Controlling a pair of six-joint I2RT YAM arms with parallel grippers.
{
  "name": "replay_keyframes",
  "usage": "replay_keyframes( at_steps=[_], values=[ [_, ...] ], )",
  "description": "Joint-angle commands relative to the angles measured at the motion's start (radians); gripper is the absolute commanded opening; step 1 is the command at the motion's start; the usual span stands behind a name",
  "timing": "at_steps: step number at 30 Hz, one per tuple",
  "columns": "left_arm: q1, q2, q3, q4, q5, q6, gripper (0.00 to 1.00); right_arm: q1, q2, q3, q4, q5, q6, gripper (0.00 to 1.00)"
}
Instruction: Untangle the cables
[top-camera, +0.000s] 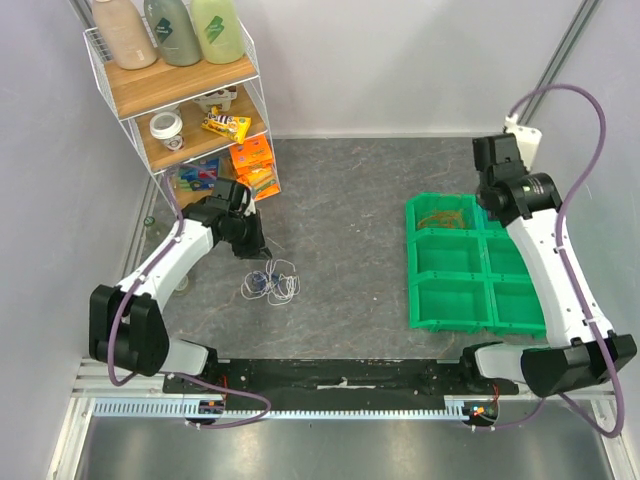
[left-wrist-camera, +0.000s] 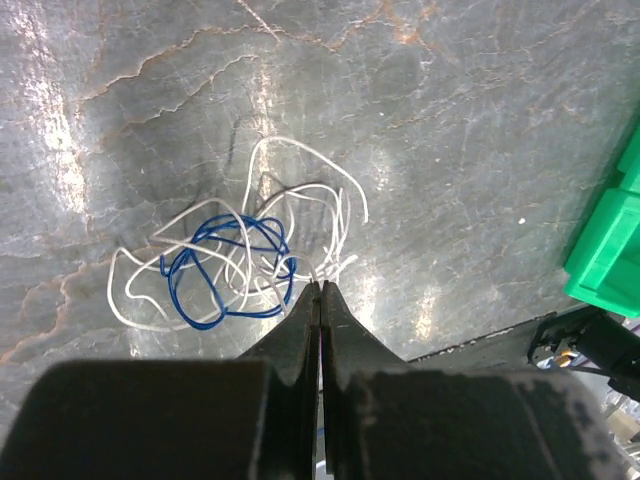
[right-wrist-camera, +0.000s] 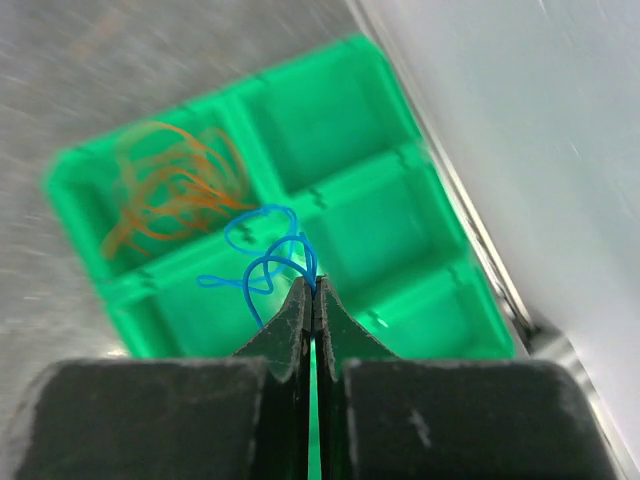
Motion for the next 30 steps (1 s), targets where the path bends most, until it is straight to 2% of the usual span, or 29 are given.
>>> replay_keyframes(
  at_steps=[1, 5, 10, 14, 15, 18, 20, 21, 24, 26, 28, 30],
  values=[
    [-0.018, -0.063, 0.133, -0.092, -0.043, -0.025, 0.02, -0.115, -0.088, -0.136, -0.079, -0.041, 0.036, 0.00],
    [-0.032, -0.061, 0.211, -0.127, -0.034, -0.023, 0.02, -0.121, -0.073, -0.268, -0.004, -0.199, 0.062, 0.00],
    [-0.075, -0.072, 0.308, -0.164, -0.037, -0.006, 0.02, -0.121, -0.042, -0.375, 0.077, -0.180, 0.044, 0.00],
    [-0.088, -0.102, 0.355, -0.175, -0.016, -0.039, 0.02, -0.121, -0.012, -0.374, 0.096, -0.173, -0.016, 0.00],
    [-0.089, -0.107, 0.372, -0.181, -0.008, -0.048, 0.02, -0.123, -0.009, -0.374, 0.100, -0.178, -0.026, 0.04],
    [-0.091, -0.115, 0.440, -0.210, 0.015, -0.068, 0.02, -0.123, -0.002, -0.360, 0.090, -0.216, -0.073, 0.41],
    [-0.091, -0.119, 0.472, -0.230, 0.031, -0.080, 0.02, -0.118, -0.010, -0.319, 0.074, -0.259, -0.117, 0.62],
    [-0.091, -0.124, 0.483, -0.235, 0.042, -0.083, 0.02, -0.108, -0.022, -0.303, 0.079, -0.284, -0.145, 0.69],
    [-0.091, -0.133, 0.497, -0.241, 0.081, -0.109, 0.02, 0.026, -0.051, -0.257, 0.143, -0.380, -0.208, 0.83],
    [-0.091, -0.130, 0.512, -0.244, 0.113, -0.121, 0.02, 0.156, -0.052, -0.253, 0.244, -0.496, -0.213, 0.86],
    [-0.089, -0.121, 0.527, -0.247, 0.139, -0.144, 0.02, 0.259, -0.050, -0.301, 0.403, -0.686, -0.190, 0.89],
    [-0.091, -0.112, 0.544, -0.250, 0.154, -0.170, 0.02, 0.334, -0.050, -0.393, 0.657, -0.848, -0.121, 0.90]
  ],
)
